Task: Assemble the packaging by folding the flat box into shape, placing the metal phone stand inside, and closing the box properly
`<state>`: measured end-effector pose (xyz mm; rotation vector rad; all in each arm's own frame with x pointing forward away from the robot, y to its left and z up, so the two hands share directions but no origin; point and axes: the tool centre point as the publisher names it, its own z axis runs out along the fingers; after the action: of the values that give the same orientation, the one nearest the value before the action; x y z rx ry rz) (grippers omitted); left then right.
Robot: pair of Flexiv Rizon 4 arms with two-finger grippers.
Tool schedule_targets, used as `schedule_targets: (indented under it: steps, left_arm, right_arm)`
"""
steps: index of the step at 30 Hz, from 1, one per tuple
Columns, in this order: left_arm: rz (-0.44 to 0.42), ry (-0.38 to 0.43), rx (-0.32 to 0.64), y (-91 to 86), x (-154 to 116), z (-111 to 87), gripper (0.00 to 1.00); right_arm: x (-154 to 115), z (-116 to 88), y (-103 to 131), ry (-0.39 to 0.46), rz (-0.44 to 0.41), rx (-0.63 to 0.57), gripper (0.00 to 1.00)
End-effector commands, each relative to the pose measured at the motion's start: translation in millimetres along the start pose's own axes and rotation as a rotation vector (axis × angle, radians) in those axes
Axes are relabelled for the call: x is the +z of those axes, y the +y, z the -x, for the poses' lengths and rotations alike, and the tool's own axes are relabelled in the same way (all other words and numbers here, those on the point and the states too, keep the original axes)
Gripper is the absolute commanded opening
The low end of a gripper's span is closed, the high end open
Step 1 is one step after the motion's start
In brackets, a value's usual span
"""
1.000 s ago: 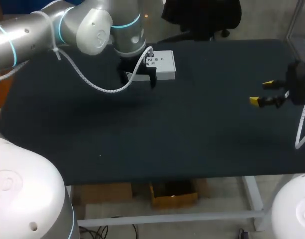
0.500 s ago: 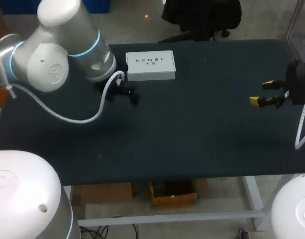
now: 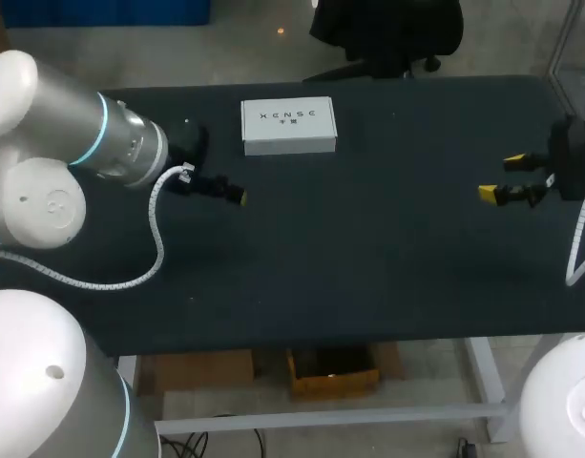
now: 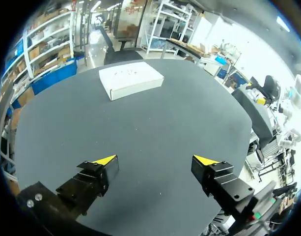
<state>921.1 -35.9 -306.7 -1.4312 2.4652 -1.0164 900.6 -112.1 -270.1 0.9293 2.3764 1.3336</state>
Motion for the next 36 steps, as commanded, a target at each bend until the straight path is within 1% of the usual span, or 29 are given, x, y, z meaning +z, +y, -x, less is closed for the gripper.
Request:
schedule_targets:
  steps: [1,3,4,7,10,13,16,20,24,28,32,36]
  left_arm:
    - [-0.067,0.126,0.037,3.3,0,5.0,1.0]
    - [-0.068,0.14,0.058,3.7,0,6.3,1.0]
    - [-0.073,0.169,0.078,5.5,0,6.9,1.0]
    - [-0.085,0.2,0.118,7.3,-2,8.5,1.0]
    - [-0.086,0.211,0.156,9.6,-6,6.2,1.0]
    - [-0.106,0.206,0.207,12.5,-12,1.1,1.0]
    - [-0.139,0.177,0.25,16.8,-19,-5.5,1.0]
    - [-0.191,0.158,0.284,20.5,-28,-9.2,1.0]
    - [-0.215,0.126,0.32,20.7,-36,-14.7,1.0]
    - [-0.224,0.107,0.332,18.4,-44,-18.6,1.0]
    - [-0.245,0.124,0.332,14.5,-51,-18.0,1.0]
    - [-0.242,0.134,0.332,11.2,-55,-18.2,1.0]
  right_arm:
    - [-2,0,-1,0.005,0.006,-0.001,1.0]
    - [-2,0,-1,0.005,0.006,-0.001,1.0]
    - [-2,0,-1,0.005,0.006,-0.001,1.0]
    - [-2,0,-1,0.005,0.006,-0.001,1.0]
    - [-2,0,-1,0.005,0.006,-0.001,1.0]
    - [-2,0,-1,0.005,0.006,-0.001,1.0]
    - [-2,0,-1,0.005,0.006,-0.001,1.0]
    - [-2,0,-1,0.005,0.006,-0.001,1.0]
    - [-2,0,-1,0.005,0.006,-0.001,1.0]
    - [-2,0,-1,0.005,0.006,-0.001,1.0]
    - [-2,0,-1,0.005,0.006,-0.001,1.0]
    - [-2,0,-1,0.005,0.006,-0.001,1.0]
